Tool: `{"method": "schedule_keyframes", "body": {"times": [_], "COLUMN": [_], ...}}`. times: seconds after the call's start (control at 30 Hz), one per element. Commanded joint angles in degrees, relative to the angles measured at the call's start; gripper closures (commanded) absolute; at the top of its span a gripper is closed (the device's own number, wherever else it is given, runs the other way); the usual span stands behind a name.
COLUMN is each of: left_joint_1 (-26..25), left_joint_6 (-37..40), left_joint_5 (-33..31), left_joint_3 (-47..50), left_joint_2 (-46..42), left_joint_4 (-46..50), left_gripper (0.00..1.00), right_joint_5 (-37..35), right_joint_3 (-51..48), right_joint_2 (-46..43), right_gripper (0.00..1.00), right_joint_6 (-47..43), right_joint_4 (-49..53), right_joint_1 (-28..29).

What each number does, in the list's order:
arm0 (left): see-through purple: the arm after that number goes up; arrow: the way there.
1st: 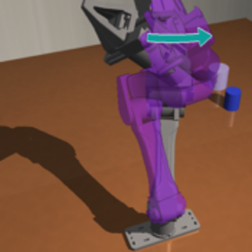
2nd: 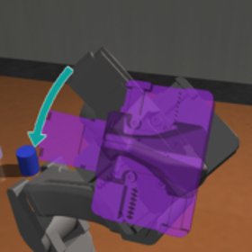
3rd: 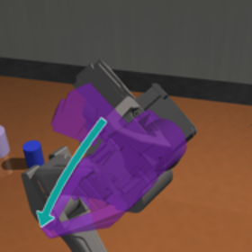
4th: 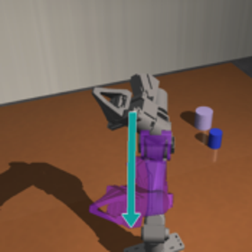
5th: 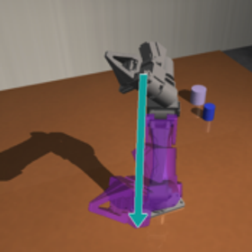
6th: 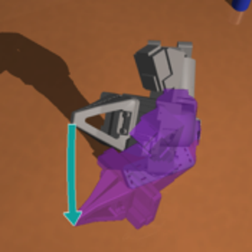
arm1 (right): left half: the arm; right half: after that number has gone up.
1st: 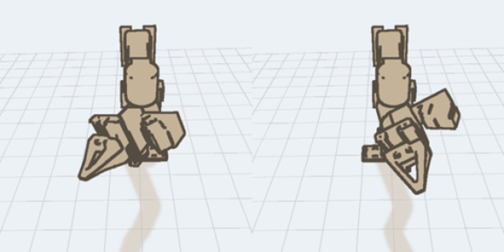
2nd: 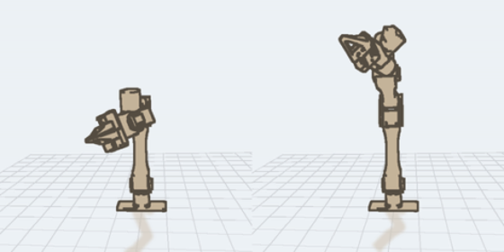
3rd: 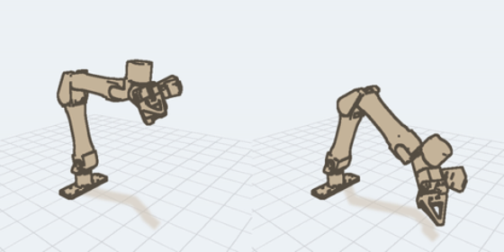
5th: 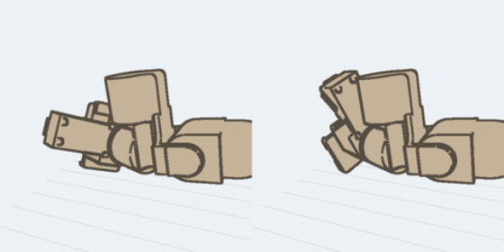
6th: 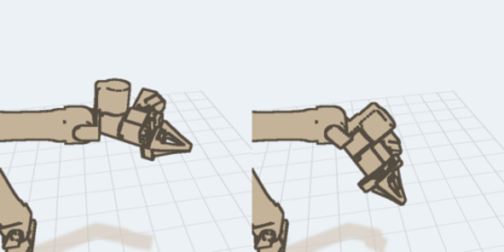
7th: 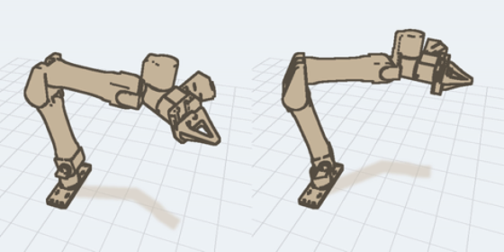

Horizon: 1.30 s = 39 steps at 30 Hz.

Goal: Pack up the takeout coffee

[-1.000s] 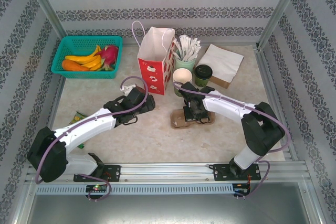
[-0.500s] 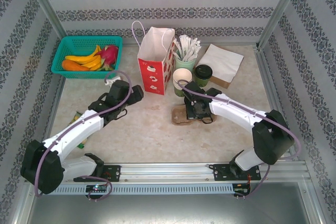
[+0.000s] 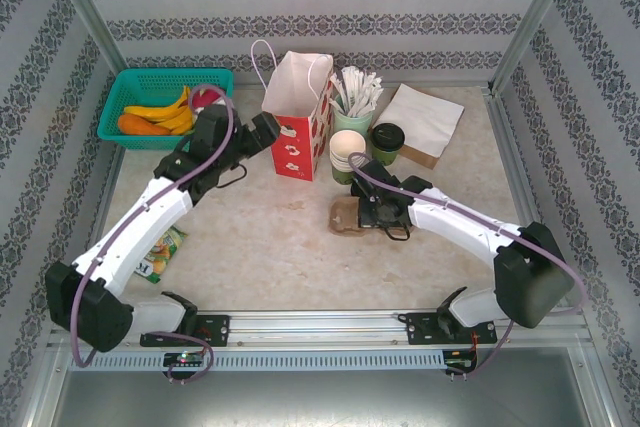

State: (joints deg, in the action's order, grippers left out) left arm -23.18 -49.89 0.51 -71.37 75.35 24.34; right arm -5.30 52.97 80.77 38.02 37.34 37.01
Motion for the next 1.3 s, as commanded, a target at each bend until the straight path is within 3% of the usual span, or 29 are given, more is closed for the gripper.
{"method": "schedule_keyframes", "body": {"times": [0.0, 0.1, 0.2, 0.37, 0.63, 0.7, 0.87, 0.93, 1.03, 1.27], "left_joint_1": [-0.6, -2.2, -2.5, -2.7, -2.9, -3.0, -3.0, -3.0, -2.8, -0.6], "left_joint_6": [-6.7, -8.1, -15.6, -18.9, -18.1, -17.8, -16.0, -15.0, -14.7, -12.0], "left_joint_5": [3.1, 0.2, -2.7, 1.1, 2.3, 2.4, 1.9, 0.7, -2.4, -1.3], "left_joint_3": [-6.8, -11.5, -17.5, -35.3, -44.9, -46.6, -46.7, -46.7, -46.1, -40.4], "left_joint_2": [4.8, 7.2, 11.1, 23.6, 32.0, 33.5, 34.0, 33.5, 32.4, 28.1], "left_joint_4": [11.2, 15.0, 21.5, 36.0, 37.2, 37.4, 36.7, 37.2, 38.9, 36.5], "left_gripper": [0.01, 0.00, 0.00, 0.00, 0.08, 0.17, 0.52, 0.70, 0.87, 0.94], "right_joint_5": [-1.8, -1.6, -1.3, -0.7, -1.6, -2.1, -3.2, -3.7, -4.8, -5.0], "right_joint_3": [-0.7, -0.8, -1.2, -1.4, -3.3, -4.2, -5.4, -5.7, -6.1, -7.1], "right_joint_2": [-1.4, -1.0, -0.8, -0.3, -2.0, -2.8, -4.9, -5.9, -7.5, -11.1], "right_gripper": [1.00, 1.00, 1.00, 1.00, 1.00, 1.00, 1.00, 1.00, 1.00, 1.00], "right_joint_6": [2.2, 2.7, 3.0, 3.1, 4.3, 4.9, 5.0, 4.6, 3.7, 2.7], "right_joint_4": [-2.9, -3.9, -5.1, -6.1, -6.5, -6.8, -5.1, -4.0, -2.4, -1.2], "right_joint_1": [0.2, 0.2, 0.3, 0.3, 0.4, 0.4, 0.3, 0.3, -0.2, -2.3]}}
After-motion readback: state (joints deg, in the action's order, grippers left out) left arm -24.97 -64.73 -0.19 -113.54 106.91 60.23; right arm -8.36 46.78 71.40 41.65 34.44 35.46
